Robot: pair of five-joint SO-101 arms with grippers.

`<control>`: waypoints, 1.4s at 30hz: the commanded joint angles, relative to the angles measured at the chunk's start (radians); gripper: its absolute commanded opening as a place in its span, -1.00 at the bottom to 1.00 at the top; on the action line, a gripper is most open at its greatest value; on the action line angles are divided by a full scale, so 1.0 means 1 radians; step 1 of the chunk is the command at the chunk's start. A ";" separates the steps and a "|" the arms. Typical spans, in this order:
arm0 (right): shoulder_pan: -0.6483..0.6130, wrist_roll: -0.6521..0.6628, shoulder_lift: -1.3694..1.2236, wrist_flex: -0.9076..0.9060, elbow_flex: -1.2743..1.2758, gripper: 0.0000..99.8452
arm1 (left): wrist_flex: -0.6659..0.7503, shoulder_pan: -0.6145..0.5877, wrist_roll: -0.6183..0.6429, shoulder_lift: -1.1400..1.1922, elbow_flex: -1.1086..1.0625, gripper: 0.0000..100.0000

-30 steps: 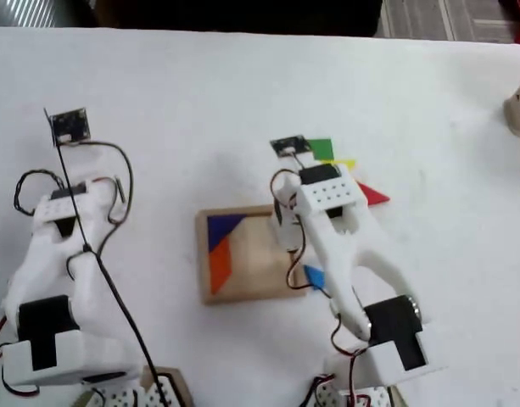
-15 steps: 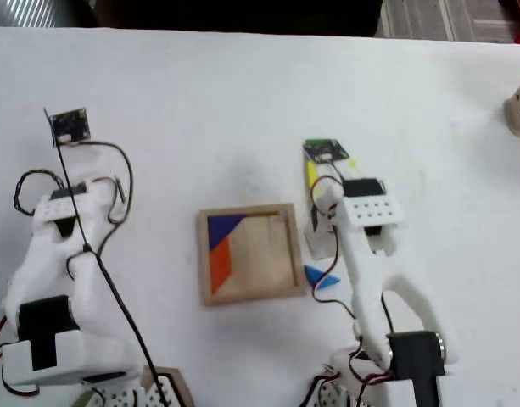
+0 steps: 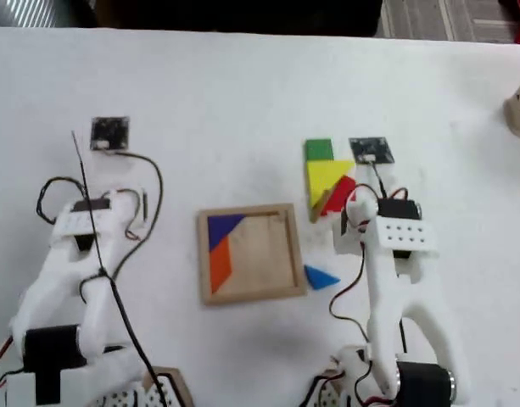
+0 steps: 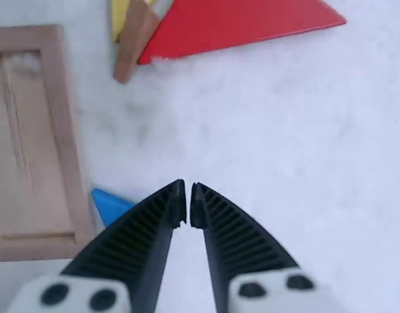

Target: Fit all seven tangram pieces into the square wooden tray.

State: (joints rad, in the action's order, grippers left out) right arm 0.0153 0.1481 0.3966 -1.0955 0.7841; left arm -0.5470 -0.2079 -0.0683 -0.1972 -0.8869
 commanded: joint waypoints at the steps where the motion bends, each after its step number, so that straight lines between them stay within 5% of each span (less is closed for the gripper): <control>1: 0.030 -0.026 0.035 0.018 -0.005 -0.96 | 0.003 0.045 -0.049 -0.059 -0.003 -0.95; 29: 0.053 -0.029 0.033 0.124 0.040 -0.96 | 0.041 0.081 -0.054 -0.058 -0.025 -0.95; 42: 0.022 -0.029 0.033 0.179 0.072 -0.96 | 0.195 0.071 -0.055 -0.067 -0.094 -0.95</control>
State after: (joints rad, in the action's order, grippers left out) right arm 0.0598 0.1297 0.3997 -0.9329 0.8608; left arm -0.3782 -0.1419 -0.1112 -0.2186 -0.9866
